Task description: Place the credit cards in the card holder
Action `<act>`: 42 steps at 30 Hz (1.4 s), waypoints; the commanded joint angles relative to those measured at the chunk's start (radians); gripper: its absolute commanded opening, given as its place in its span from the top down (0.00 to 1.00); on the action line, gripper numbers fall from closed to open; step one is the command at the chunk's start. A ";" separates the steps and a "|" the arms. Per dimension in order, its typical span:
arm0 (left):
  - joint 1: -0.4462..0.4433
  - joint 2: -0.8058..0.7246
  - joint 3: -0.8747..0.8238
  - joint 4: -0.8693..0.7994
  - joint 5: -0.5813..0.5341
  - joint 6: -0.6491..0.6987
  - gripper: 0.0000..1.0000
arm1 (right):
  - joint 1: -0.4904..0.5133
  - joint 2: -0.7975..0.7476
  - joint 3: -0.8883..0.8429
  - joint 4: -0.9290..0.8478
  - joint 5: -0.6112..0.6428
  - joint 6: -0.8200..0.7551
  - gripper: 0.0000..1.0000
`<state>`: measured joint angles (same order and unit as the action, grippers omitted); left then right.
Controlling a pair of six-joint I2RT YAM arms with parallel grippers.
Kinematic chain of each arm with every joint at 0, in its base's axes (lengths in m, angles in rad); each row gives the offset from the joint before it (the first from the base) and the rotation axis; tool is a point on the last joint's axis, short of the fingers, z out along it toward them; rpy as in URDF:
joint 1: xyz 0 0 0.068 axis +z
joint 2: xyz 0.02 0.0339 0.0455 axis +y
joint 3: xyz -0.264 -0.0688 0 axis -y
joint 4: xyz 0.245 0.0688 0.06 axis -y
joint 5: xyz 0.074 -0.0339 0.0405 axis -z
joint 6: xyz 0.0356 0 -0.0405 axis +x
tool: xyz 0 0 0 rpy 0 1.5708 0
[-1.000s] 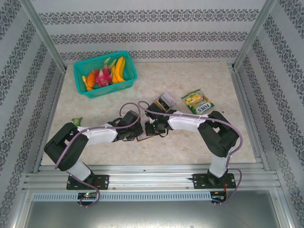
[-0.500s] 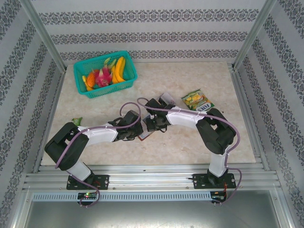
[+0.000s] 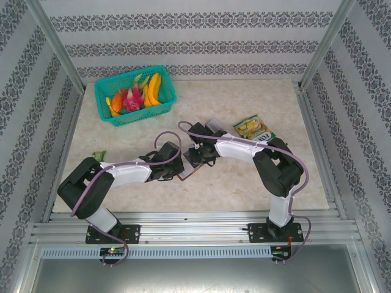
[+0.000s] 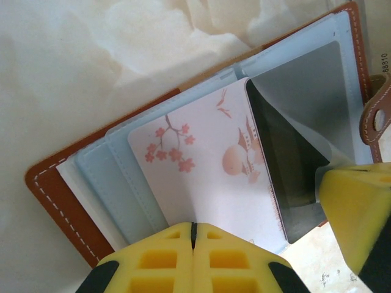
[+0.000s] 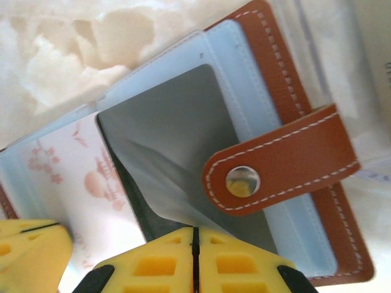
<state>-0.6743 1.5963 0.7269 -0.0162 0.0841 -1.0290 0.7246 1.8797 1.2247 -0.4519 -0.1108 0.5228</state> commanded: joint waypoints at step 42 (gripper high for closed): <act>0.004 0.050 -0.037 -0.127 -0.038 0.031 0.99 | 0.025 -0.029 -0.025 0.063 -0.010 0.033 0.90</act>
<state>-0.6743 1.6001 0.7330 -0.0257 0.0738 -1.0203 0.7494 1.9102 1.2354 -0.4248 -0.0364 0.5293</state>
